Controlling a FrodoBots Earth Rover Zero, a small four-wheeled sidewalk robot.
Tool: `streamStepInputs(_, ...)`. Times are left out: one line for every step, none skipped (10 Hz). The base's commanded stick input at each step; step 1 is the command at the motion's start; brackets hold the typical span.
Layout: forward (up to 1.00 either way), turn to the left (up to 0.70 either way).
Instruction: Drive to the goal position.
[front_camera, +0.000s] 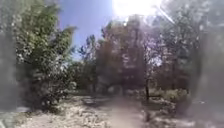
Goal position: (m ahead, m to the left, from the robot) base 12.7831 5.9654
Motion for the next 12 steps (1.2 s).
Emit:
streamStepInputs(0.85,0.0)
streamStepInputs(0.85,0.04)
streamStepInputs(0.85,0.34)
streamStepInputs(0.85,0.34)
streamStepInputs(0.85,0.34)
streamStepInputs(0.85,0.34)
streamStepInputs(0.85,0.0)
streamStepInputs(0.85,0.0)
streamStepInputs(0.85,0.09)
streamStepInputs(0.85,0.26)
streamStepInputs(0.85,0.22)
streamStepInputs(0.85,0.0)
